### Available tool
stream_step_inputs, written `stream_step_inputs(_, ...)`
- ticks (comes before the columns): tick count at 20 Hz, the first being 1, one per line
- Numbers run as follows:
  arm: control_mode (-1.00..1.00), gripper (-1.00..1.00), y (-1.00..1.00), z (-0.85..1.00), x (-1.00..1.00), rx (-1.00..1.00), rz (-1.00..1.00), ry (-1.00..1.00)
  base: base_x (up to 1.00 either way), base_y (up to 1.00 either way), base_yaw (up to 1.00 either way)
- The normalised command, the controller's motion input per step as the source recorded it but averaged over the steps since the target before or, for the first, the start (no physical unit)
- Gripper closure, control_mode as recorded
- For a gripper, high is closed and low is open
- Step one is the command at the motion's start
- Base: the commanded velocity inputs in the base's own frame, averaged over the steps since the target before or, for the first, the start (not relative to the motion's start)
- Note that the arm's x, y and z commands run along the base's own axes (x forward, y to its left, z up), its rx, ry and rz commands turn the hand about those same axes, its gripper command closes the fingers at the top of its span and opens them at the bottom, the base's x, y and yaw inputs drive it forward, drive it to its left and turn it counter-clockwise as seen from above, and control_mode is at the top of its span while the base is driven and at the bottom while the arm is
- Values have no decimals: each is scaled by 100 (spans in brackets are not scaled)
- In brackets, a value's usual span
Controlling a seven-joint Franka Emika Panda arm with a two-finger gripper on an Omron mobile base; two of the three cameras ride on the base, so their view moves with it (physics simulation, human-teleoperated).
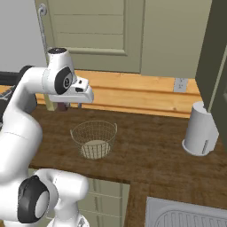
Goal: Open the cabinet, pick up the bread from the cabinet and place it in the basket. Then move the basket to the dining counter.
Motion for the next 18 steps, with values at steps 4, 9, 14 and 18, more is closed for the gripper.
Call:
stream_step_inputs(4,-100,-100,3,0,-6,0,1,-3,0,0,0)
stream_step_inputs(9,-100,-100,63,26,-34,-4,0,-28,0,0,0)
stream_step_inputs(14,-100,-100,49,70,-11,-1,-1,-39,0,0,0)
stream_step_inputs(18,-100,-100,28,99,0,0,-1,-40,0,0,0)
